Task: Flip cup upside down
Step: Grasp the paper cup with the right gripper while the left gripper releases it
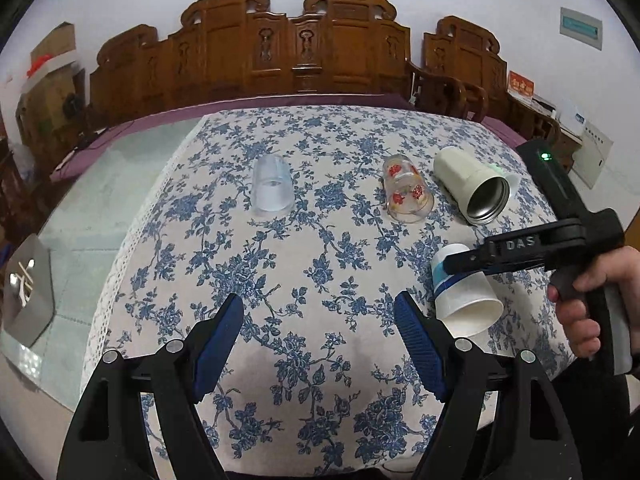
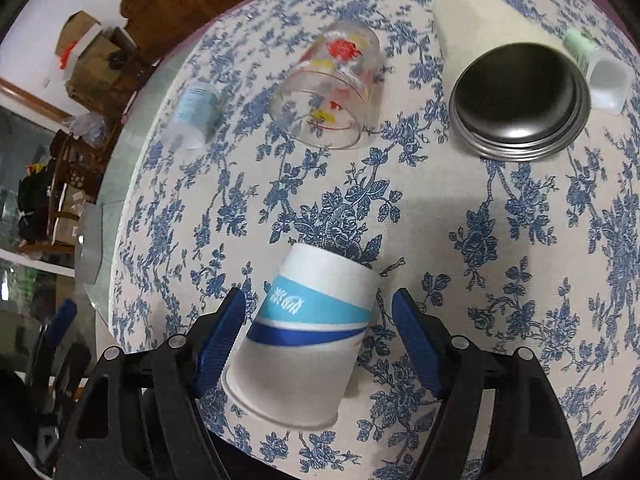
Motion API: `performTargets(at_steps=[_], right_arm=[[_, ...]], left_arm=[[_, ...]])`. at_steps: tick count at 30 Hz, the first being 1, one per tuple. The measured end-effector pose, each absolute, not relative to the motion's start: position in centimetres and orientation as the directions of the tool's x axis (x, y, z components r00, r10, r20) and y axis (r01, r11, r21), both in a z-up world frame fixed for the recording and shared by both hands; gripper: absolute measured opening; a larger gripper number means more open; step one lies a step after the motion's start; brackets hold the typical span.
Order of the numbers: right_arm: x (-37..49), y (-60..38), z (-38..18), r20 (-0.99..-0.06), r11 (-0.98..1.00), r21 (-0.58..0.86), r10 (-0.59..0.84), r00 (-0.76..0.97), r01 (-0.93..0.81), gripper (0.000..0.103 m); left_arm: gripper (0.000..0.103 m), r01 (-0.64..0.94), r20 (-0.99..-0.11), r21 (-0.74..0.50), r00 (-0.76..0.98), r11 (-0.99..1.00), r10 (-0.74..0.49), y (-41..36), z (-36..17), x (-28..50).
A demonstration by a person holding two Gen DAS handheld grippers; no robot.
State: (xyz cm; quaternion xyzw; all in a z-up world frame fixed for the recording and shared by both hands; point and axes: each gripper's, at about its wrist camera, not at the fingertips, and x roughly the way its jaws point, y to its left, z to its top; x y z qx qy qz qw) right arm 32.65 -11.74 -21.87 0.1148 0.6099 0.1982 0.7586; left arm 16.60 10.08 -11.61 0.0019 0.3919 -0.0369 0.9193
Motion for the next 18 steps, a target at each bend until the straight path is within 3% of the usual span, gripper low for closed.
performTargets(at_steps=[10, 18], right_arm=[[34.0, -12.0, -22.5, -0.88, 0.892, 0.437, 0.45, 0.151, -0.117, 0.057], [33.3, -13.5, -20.4, -0.837, 0.889, 0.414, 0.456, 0.303, -0.194, 0.056]], left_arm=[[0.074, 0.097, -0.715, -0.025, 0.693, 0.995, -0.086, 9.4, -11.3, 16.3], [0.074, 0.099, -0.715, -0.024, 0.694, 0.995, -0.086, 9.3, -11.2, 16.3]])
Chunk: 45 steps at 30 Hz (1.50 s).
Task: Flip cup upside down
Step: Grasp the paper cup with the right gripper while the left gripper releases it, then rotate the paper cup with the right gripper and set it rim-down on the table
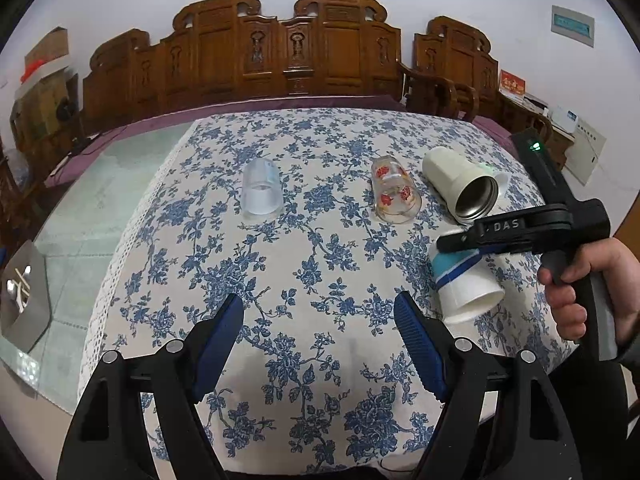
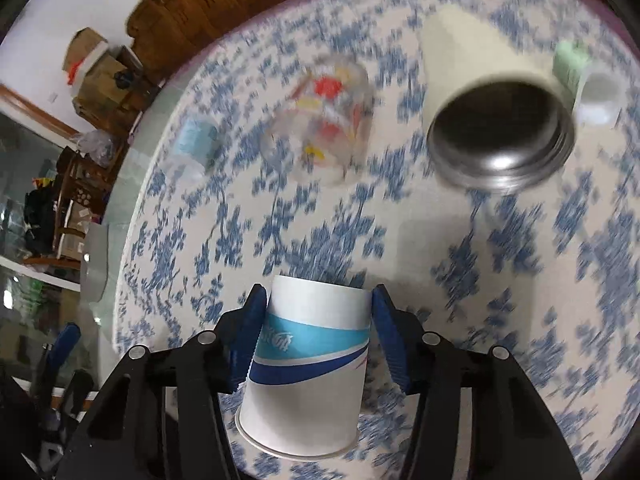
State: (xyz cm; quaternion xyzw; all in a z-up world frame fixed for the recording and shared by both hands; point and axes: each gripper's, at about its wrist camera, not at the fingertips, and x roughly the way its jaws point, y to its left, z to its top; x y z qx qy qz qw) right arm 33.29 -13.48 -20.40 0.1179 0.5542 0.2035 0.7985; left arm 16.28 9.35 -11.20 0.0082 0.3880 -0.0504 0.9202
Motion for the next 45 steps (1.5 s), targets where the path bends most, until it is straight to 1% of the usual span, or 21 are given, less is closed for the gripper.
performTargets(at_steps=[6, 8, 12, 16, 20, 29, 32, 34, 40, 41, 42, 43, 45], right_arm=[[32.6, -13.8, -18.0, -0.779, 0.931, 0.243, 0.355, 0.516, -0.274, 0.056], [32.1, -13.8, -17.5, -0.738, 0.944, 0.165, 0.311, 0.599, -0.287, 0.056], [31.6, -14.0, -17.2, -0.673, 0.956, 0.056, 0.25, 0.697, -0.289, 0.056], [30.4, -13.0, -17.8, -0.623, 0.955, -0.068, 0.186, 0.76, -0.289, 0.056], [29.1, -12.8, -18.7, -0.6, 0.947, -0.144, 0.146, 0.786, -0.286, 0.056], [25.5, -14.4, -18.5, -0.555, 0.956, -0.105, 0.173, 0.814, -0.274, 0.056], [24.5, -14.9, -18.5, -0.556, 0.958, -0.079, 0.188, 0.81, -0.277, 0.056], [23.8, -15.2, -18.6, -0.557, 0.958, -0.061, 0.2, 0.806, -0.28, 0.056], [22.6, -15.9, -18.9, -0.577, 0.956, -0.012, 0.234, 0.782, -0.294, 0.057], [22.6, -16.0, -18.9, -0.584, 0.956, 0.005, 0.242, 0.775, -0.295, 0.058], [22.6, -16.2, -19.0, -0.593, 0.955, 0.023, 0.251, 0.765, -0.296, 0.062], [22.5, -16.3, -19.0, -0.596, 0.955, 0.031, 0.254, 0.762, -0.294, 0.066], [22.2, -16.7, -18.8, -0.597, 0.955, 0.048, 0.264, 0.758, -0.294, 0.07]], left_arm=[[0.074, 0.104, -0.715, -0.018, 0.694, 0.994, -0.085, 9.0, -11.2, 16.2], [0.074, 0.105, -0.714, -0.013, 0.695, 0.994, -0.083, 8.9, -11.2, 16.2], [0.074, 0.107, -0.714, -0.002, 0.696, 0.994, -0.076, 8.9, -11.2, 16.2], [0.074, 0.107, -0.714, 0.004, 0.697, 0.994, -0.072, 8.8, -11.3, 16.3], [0.074, 0.108, -0.713, 0.007, 0.697, 0.994, -0.071, 8.7, -11.3, 16.3], [0.074, 0.106, -0.701, 0.001, 0.709, 0.994, -0.075, 8.7, -10.8, 16.0], [0.075, 0.107, -0.695, 0.002, 0.715, 0.994, -0.075, 8.6, -10.5, 15.8], [0.077, 0.104, -0.687, 0.005, 0.723, 0.995, -0.072, 8.4, -10.3, 15.7], [0.078, 0.096, -0.672, 0.01, 0.738, 0.995, -0.064, 7.8, -9.7, 15.4], [0.078, 0.095, -0.671, 0.014, 0.739, 0.995, -0.061, 7.6, -9.7, 15.4], [0.078, 0.092, -0.67, 0.016, 0.74, 0.996, -0.058, 7.5, -9.6, 15.3], [0.085, 0.089, -0.669, 0.019, 0.741, 0.996, -0.054, 7.3, -9.6, 15.3], [0.092, 0.083, -0.662, 0.023, 0.748, 0.996, -0.047, 7.0, -9.4, 15.1]])
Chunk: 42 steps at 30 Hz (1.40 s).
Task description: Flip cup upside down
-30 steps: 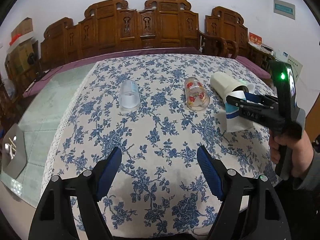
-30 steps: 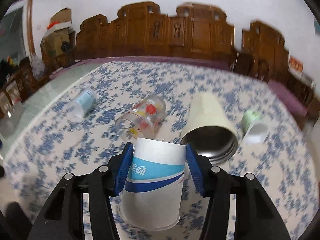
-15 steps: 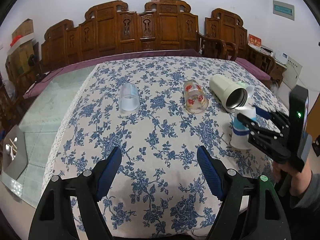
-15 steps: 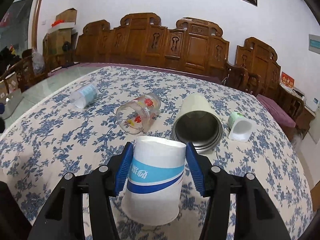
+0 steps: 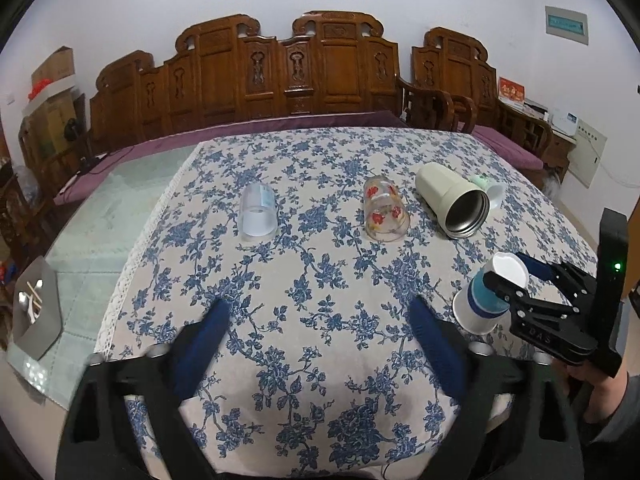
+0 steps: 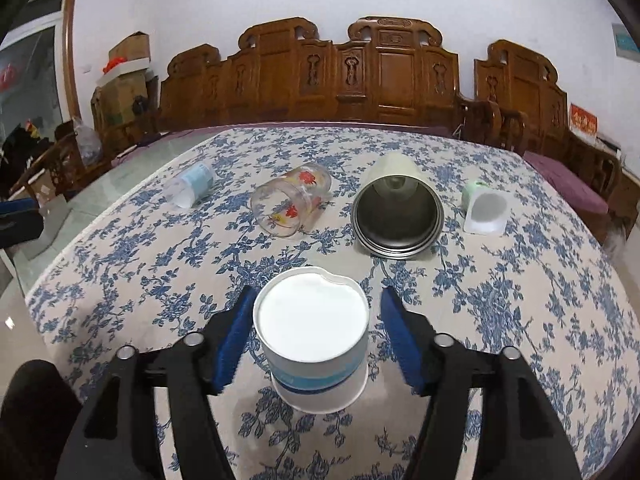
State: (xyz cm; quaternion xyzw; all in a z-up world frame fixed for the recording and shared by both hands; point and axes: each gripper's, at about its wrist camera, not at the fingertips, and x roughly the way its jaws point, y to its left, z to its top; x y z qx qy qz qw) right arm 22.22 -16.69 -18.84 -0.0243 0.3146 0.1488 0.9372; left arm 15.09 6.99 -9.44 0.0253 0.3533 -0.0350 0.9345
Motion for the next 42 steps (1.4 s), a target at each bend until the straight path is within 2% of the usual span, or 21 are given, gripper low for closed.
performTargets(at_steps=[11, 27, 37, 42], right_arm=[[19.1, -19.9, -16.5, -0.595, 0.952, 0.121, 0.297, 0.747, -0.283, 0.1], [13.4, -24.0, -13.6, -0.592, 0.965, 0.135, 0.26, 0.763, -0.224, 0.1], [7.8, -25.4, -6.5, -0.425, 0.967, 0.114, 0.256, 0.868, -0.23, 0.1], [6.1, -25.6, -4.2, -0.372, 0.967, 0.104, 0.255, 0.893, -0.233, 0.1]], left_arm=[[0.094, 0.044, -0.659, 0.033, 0.752, 0.998, -0.011, 3.9, -9.4, 13.4], [0.095, 0.035, -0.658, -0.008, 0.753, 0.999, -0.032, 0.6, -8.8, 8.8], [0.095, 0.033, -0.533, 0.009, 0.846, 0.999, -0.023, -1.1, -3.2, 4.8], [0.095, 0.027, -0.483, 0.01, 0.876, 1.0, -0.019, -1.2, -1.2, 3.4]])
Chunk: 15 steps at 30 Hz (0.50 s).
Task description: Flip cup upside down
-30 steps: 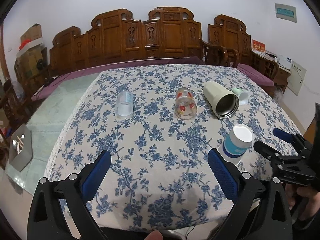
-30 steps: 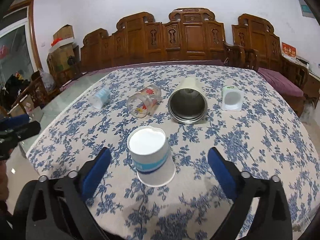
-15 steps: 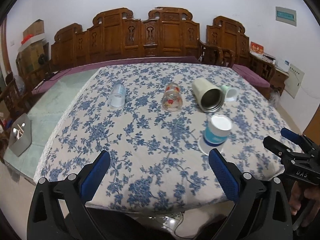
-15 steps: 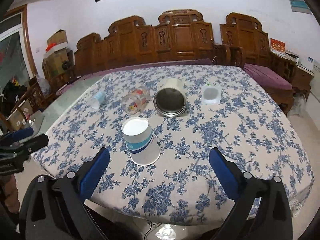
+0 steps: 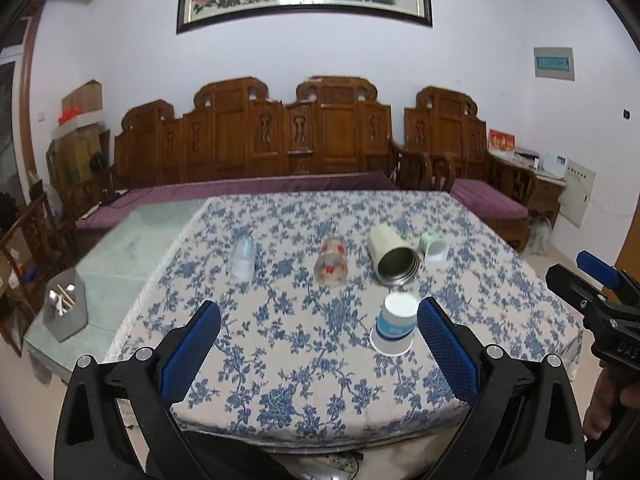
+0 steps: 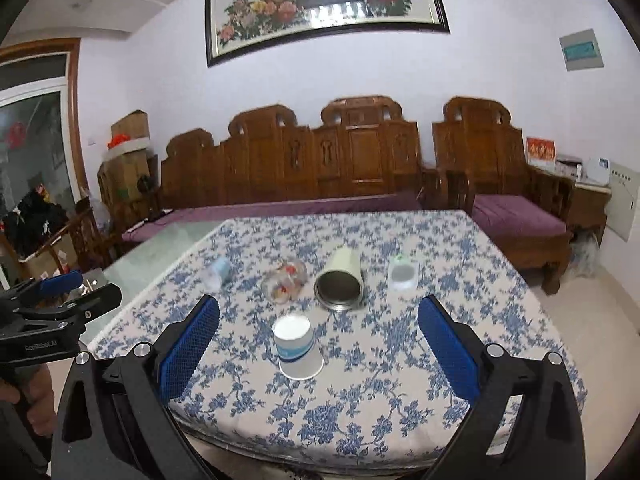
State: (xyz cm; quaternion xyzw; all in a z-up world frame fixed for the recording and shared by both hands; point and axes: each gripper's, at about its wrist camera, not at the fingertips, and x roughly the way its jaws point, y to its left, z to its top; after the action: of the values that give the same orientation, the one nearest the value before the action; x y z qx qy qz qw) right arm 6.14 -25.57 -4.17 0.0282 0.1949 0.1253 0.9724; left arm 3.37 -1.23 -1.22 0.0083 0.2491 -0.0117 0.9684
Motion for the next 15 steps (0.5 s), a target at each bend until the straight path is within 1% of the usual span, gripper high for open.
performTargets(at_steps=[6, 15], right_arm=[[5.5, -25.4, -3.2, -0.35, 0.967, 0.095, 0.255, 0.901, -0.237, 0.1], [5.3, -25.0, -2.9, -0.348, 0.967, 0.091, 0.256, 0.902, -0.24, 0.1]], left_arm=[[0.095, 0.03, -0.463, 0.004, 0.886, 1.0, -0.025, -1.2, -0.5, 2.7], [0.095, 0.028, -0.457, -0.011, 0.889, 1.0, -0.03, -0.8, -0.4, 2.6]])
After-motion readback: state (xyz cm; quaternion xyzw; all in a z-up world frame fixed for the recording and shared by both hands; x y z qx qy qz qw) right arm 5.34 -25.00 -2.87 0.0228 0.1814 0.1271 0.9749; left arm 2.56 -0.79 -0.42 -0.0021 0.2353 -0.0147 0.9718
